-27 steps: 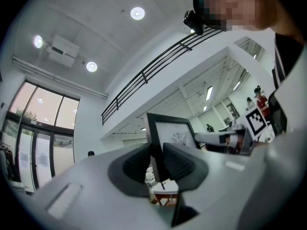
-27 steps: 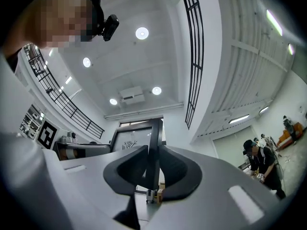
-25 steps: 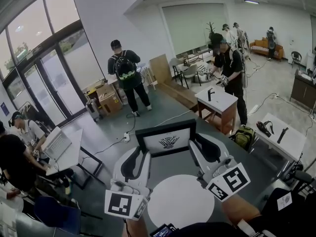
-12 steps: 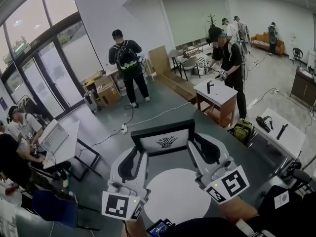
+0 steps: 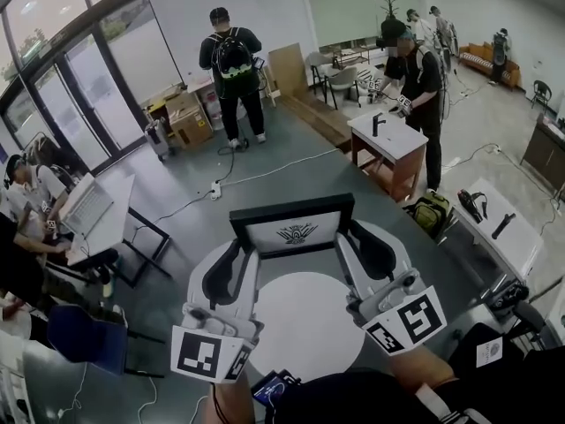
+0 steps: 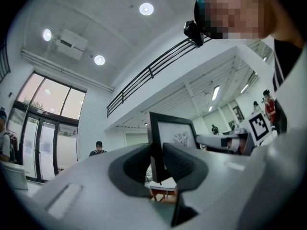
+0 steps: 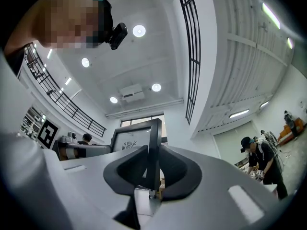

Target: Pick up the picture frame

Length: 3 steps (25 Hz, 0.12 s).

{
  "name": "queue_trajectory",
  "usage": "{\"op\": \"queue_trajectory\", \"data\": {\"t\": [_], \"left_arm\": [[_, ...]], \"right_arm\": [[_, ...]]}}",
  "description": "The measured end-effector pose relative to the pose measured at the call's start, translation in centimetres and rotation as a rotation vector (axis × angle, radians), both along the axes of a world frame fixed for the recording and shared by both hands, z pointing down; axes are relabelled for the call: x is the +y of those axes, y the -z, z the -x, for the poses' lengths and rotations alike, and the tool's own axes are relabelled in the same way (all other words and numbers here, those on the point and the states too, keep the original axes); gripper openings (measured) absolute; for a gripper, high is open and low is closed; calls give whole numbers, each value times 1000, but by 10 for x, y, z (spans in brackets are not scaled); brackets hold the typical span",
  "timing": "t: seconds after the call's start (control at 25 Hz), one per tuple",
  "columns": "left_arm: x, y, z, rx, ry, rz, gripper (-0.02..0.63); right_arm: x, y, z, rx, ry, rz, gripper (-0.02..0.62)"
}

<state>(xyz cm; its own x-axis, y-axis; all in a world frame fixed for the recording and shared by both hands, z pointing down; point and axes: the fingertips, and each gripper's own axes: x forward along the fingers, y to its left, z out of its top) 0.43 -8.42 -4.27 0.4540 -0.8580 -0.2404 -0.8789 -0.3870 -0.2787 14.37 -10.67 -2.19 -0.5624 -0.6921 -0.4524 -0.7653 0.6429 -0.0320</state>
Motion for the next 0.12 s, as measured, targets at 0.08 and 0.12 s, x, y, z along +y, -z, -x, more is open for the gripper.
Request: {"op": "queue_trajectory", "data": {"t": [0.08,0.12], "left_arm": [[-6,-12,0,0,2,10,81],[-9,-19,-1,0,3,16,81]], "right_arm": [[-6,-12,0,-3,4,8,71],[-9,-18,0,-5,6,13,71]]}}
